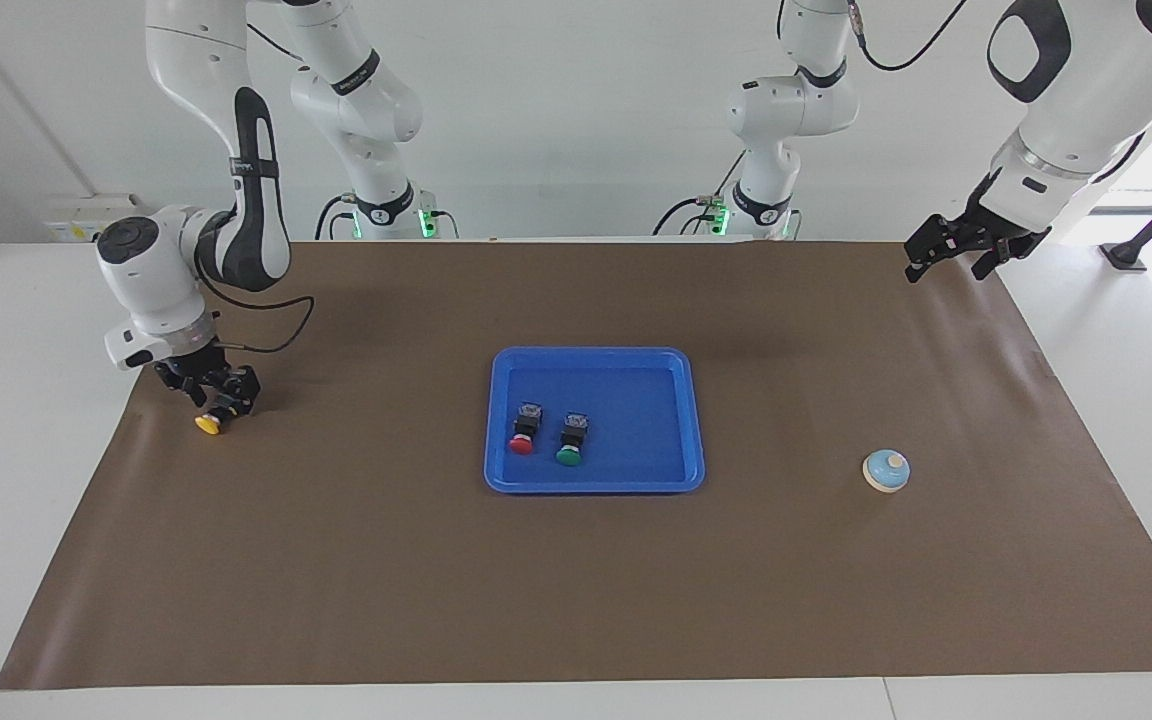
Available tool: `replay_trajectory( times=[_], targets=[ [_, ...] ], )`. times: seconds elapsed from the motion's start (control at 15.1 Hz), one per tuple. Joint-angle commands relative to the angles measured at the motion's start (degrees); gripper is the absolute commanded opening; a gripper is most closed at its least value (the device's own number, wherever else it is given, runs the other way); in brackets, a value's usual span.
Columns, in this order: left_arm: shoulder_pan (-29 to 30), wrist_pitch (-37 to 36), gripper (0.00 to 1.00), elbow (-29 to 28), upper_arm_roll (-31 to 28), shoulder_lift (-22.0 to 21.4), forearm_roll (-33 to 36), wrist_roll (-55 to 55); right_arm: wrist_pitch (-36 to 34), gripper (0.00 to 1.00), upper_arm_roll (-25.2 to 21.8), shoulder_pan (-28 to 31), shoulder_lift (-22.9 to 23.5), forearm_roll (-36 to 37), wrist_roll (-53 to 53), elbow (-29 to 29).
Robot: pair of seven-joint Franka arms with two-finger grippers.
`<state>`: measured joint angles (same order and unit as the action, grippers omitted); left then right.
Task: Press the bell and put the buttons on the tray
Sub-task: 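Grasp the yellow-capped button with the right gripper and lift it, then carry the yellow button with the right gripper into the tray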
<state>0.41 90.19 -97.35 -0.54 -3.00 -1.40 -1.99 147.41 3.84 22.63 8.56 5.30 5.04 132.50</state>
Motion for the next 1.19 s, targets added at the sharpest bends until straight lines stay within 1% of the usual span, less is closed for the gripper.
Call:
replay_trajectory(
  times=[0.0,0.13,0.2,0.4,0.6,0.73,0.93,1.13],
  targets=[
    [-0.06,-0.01,1.00,-1.00,0.01,-1.21,0.35,0.58,1.22,0.00,0.64,-0.48,-0.12,-1.08,0.67,0.48],
    [-0.06,-0.01,1.00,-1.00,-0.07,-1.21,0.35,0.58,0.34,0.00,0.56,-2.41,0.05,-1.08,0.67,-0.92],
    [-0.06,-0.01,1.00,-1.00,-0.07,-1.21,0.35,0.58,-1.14,0.00,0.64,-3.02,0.05,-1.08,0.59,-2.23],
    [-0.06,-0.01,1.00,-1.00,-0.07,-1.21,0.35,0.58,-11.49,0.00,0.64,-7.67,0.05,-1.17,-0.64,-9.86],
    [-0.06,-0.01,1.00,-1.00,0.01,-1.21,0.35,0.58,-21.34,0.00,0.64,-14.96,1.19,-1.26,-9.23,-18.12],
    [0.03,-0.01,1.00,-1.00,-0.07,-1.21,0.35,0.58,-26.01,0.00,0.56,-21.28,1.98,-1.17,-17.91,-22.53],
    [-0.06,-0.01,1.00,-1.00,0.01,-1.21,0.35,0.58,-29.62,0.00,0.56,-29.98,3.30,-0.91,-29.26,-27.28],
    [0.03,-0.01,1.00,-1.00,-0.07,-1.21,0.35,0.58,-31.56,0.00,0.64,-37.20,4.36,-1.26,-35.43,-31.32]
  ],
)
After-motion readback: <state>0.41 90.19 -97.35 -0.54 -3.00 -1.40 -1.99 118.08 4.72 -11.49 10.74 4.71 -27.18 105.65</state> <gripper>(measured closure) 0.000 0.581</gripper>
